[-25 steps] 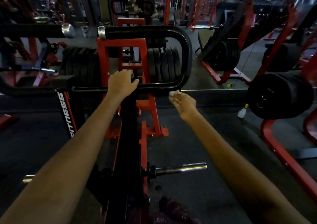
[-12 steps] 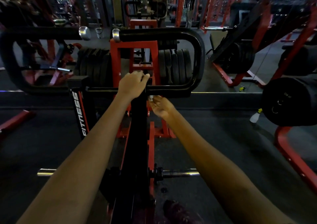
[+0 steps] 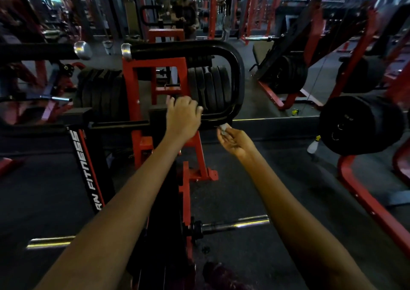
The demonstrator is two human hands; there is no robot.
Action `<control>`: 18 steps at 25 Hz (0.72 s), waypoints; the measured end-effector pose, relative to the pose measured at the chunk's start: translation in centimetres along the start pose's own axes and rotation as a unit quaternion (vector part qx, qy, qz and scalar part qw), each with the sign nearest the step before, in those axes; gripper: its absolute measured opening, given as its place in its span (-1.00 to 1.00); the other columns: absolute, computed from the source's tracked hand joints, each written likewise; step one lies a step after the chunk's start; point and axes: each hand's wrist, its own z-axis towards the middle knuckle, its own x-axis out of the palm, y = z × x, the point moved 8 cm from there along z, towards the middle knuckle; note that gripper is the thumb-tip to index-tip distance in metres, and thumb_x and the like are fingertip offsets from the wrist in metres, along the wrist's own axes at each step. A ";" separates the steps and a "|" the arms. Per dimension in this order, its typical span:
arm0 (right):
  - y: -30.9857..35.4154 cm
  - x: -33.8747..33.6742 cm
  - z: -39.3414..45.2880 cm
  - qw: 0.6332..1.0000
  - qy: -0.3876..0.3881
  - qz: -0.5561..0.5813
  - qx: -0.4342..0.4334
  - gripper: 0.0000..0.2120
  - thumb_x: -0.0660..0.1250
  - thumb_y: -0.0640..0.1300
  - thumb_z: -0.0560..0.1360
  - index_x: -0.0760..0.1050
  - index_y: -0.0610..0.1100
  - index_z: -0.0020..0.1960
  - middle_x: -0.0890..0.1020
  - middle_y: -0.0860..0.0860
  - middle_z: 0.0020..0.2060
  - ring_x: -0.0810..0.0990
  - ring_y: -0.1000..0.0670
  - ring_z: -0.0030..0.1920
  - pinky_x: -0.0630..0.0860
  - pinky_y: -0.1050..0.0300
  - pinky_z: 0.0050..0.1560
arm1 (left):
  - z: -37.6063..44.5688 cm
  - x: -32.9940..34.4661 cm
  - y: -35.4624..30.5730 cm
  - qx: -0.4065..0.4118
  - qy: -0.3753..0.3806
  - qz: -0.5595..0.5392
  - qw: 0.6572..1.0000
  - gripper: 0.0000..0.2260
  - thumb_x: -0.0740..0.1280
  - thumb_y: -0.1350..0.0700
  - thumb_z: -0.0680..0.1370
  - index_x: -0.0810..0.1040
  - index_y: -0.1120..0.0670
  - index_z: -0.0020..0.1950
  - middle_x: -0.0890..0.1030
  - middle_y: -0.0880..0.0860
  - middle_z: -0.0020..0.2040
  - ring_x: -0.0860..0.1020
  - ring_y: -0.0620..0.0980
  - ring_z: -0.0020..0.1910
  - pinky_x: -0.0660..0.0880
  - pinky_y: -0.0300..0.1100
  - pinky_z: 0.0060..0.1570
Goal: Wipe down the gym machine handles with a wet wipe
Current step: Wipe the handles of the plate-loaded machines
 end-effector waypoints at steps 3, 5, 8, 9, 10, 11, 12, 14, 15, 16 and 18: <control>5.1 0.5 -1.4 0.992 0.014 -0.080 -0.097 -0.85 0.18 -0.37 0.54 0.52 -0.25 -0.09 0.64 -0.09 -0.31 0.63 0.01 -0.29 0.60 0.22 -0.26 | -1.0 2.3 -1.1 -0.016 0.030 -0.020 0.999 -0.58 0.08 -0.09 0.63 0.57 0.19 -0.02 0.61 0.16 -0.04 0.54 0.16 0.01 0.30 0.00 0.15; 10.1 2.1 -3.2 0.940 -0.002 -0.232 -0.251 -0.92 0.32 -0.32 0.49 0.56 -0.21 -0.16 0.61 -0.06 -0.32 0.59 0.05 -0.30 0.57 0.26 -0.29 | -1.0 2.4 -1.0 -0.031 0.036 -0.012 0.999 -0.55 0.06 -0.12 0.63 0.56 0.21 -0.04 0.62 0.17 -0.07 0.54 0.17 0.00 0.31 0.00 0.11; 16.4 8.2 -7.5 0.703 -0.028 -0.453 -0.548 -0.89 0.36 -0.20 0.49 0.58 -0.20 -0.19 0.63 -0.09 -0.30 0.61 0.04 -0.29 0.60 0.17 -0.16 | -0.9 2.2 -1.4 -0.029 0.037 0.000 0.999 -0.53 0.03 -0.13 0.63 0.54 0.22 0.00 0.61 0.19 -0.02 0.52 0.19 0.05 0.31 0.01 0.12; 16.7 10.4 -8.5 0.626 -0.008 -0.491 -0.605 -0.88 0.34 -0.20 0.50 0.58 -0.23 -0.17 0.63 -0.11 -0.29 0.61 0.02 -0.28 0.59 0.18 -0.17 | -0.9 2.2 -1.5 -0.028 0.042 0.006 0.999 -0.52 0.02 -0.14 0.64 0.54 0.22 0.01 0.60 0.19 0.00 0.52 0.19 0.06 0.31 0.02 0.13; 16.2 11.8 -8.7 0.563 0.010 -0.526 -0.637 -0.88 0.33 -0.21 0.50 0.57 -0.24 -0.17 0.62 -0.12 -0.28 0.60 0.01 -0.28 0.57 0.23 -0.20 | -0.9 2.2 -1.6 -0.028 0.044 0.010 0.999 -0.51 0.01 -0.14 0.64 0.53 0.22 0.03 0.60 0.19 0.01 0.52 0.18 0.07 0.31 0.02 0.13; 15.1 12.3 -8.6 0.516 0.014 -0.563 -0.645 -0.86 0.32 -0.22 0.50 0.55 -0.25 -0.20 0.60 -0.12 -0.26 0.57 0.02 -0.29 0.52 0.29 -0.22 | -0.9 2.2 -1.6 -0.030 0.046 0.009 0.998 -0.51 0.01 -0.14 0.64 0.53 0.22 0.04 0.60 0.19 0.02 0.51 0.18 0.09 0.31 0.02 0.14; 13.8 11.7 -7.8 0.492 0.005 -0.596 -0.635 -0.87 0.32 -0.25 0.49 0.53 -0.26 -0.22 0.57 -0.12 -0.23 0.53 0.04 -0.27 0.50 0.30 -0.22 | -0.9 2.2 -1.6 -0.032 0.048 0.004 0.998 -0.51 0.01 -0.14 0.64 0.53 0.22 0.04 0.59 0.19 0.03 0.50 0.18 0.10 0.30 0.02 0.16; 10.4 8.7 -6.8 0.460 -0.004 -0.641 -0.615 -0.95 0.31 -0.33 0.44 0.49 -0.28 -0.21 0.50 -0.12 -0.18 0.48 0.00 -0.22 0.48 0.23 -0.21 | -0.9 2.2 -1.5 -0.034 0.049 -0.006 0.998 -0.53 0.02 -0.13 0.64 0.53 0.22 0.04 0.59 0.19 0.03 0.49 0.18 0.11 0.29 0.02 0.18; 8.8 7.1 -6.7 0.438 -0.002 -0.660 -0.610 -0.97 0.31 -0.36 0.42 0.49 -0.28 -0.19 0.48 -0.13 -0.18 0.47 -0.02 -0.21 0.47 0.19 -0.23 | -0.9 2.1 -1.5 -0.036 0.048 -0.010 0.998 -0.53 0.02 -0.13 0.64 0.53 0.23 0.04 0.59 0.19 0.03 0.49 0.18 0.11 0.28 0.02 0.18; 7.7 5.6 -6.4 0.426 -0.002 -0.680 -0.597 -0.96 0.31 -0.38 0.40 0.48 -0.28 -0.18 0.46 -0.13 -0.19 0.46 -0.04 -0.21 0.46 0.15 -0.25 | -0.9 2.2 -1.4 -0.036 0.047 -0.011 0.998 -0.53 0.03 -0.12 0.64 0.53 0.23 0.04 0.59 0.19 0.03 0.49 0.18 0.11 0.28 0.02 0.19; 7.3 4.4 -6.1 0.449 -0.004 -0.696 -0.560 -0.93 0.32 -0.38 0.40 0.47 -0.26 -0.23 0.47 -0.11 -0.22 0.45 -0.03 -0.24 0.46 0.09 -0.28 | -0.9 2.3 -1.5 -0.035 0.050 -0.011 0.998 -0.53 0.03 -0.12 0.64 0.53 0.23 0.04 0.59 0.19 0.03 0.50 0.17 0.10 0.28 0.01 0.18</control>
